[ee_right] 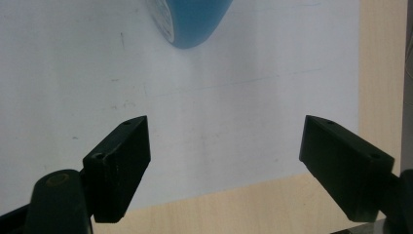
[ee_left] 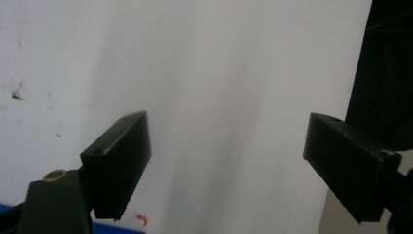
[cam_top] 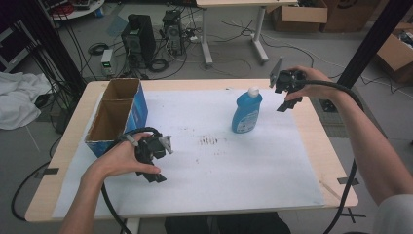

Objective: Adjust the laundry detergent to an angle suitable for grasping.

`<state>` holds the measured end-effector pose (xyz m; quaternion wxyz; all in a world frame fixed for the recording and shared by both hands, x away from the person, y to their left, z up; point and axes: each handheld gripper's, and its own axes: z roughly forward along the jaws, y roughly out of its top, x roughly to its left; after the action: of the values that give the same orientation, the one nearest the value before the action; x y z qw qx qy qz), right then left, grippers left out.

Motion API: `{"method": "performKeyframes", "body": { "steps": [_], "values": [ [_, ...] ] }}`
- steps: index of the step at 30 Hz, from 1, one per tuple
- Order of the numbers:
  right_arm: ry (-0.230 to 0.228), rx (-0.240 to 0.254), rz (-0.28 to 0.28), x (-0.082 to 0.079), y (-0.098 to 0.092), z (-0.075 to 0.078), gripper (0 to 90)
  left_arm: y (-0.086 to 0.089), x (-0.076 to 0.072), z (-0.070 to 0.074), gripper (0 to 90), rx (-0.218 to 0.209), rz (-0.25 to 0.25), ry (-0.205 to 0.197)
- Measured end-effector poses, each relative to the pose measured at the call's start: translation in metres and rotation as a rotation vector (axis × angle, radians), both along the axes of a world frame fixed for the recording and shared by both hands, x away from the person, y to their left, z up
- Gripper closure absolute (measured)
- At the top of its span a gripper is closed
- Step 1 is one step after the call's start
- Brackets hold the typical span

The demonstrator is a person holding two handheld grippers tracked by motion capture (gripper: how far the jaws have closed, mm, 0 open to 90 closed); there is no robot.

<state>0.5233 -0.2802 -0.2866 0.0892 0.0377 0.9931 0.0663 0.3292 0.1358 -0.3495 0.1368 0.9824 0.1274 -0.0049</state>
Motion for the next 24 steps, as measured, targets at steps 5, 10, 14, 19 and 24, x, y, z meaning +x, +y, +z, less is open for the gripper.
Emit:
{"method": "performKeyframes", "body": {
  "steps": [5, 10, 14, 19, 24],
  "values": [
    [-0.008, 0.006, 0.001, -0.002, 0.001, 0.0, 18.5, -0.009, 0.009, 0.003, 17.8, -0.06, 0.047, -0.027],
    [-0.007, 0.003, 0.001, -0.003, 0.0, 0.0, 18.5, -0.016, 0.017, 0.005, 17.8, -0.119, 0.074, -0.053],
    [-0.008, 0.009, -0.003, -0.003, 0.0, 0.0, 18.5, -0.024, 0.03, 0.009, 17.1, -0.201, 0.147, -0.113],
    [-0.012, 0.014, -0.004, -0.003, 0.001, 0.0, 18.5, -0.038, 0.041, 0.01, 17.1, -0.324, 0.215, -0.162],
    [-0.007, 0.017, -0.002, -0.002, 0.001, 0.0, 18.5, -0.053, 0.048, 0.006, 16.3, -0.437, 0.277, -0.211]
  ]
}}
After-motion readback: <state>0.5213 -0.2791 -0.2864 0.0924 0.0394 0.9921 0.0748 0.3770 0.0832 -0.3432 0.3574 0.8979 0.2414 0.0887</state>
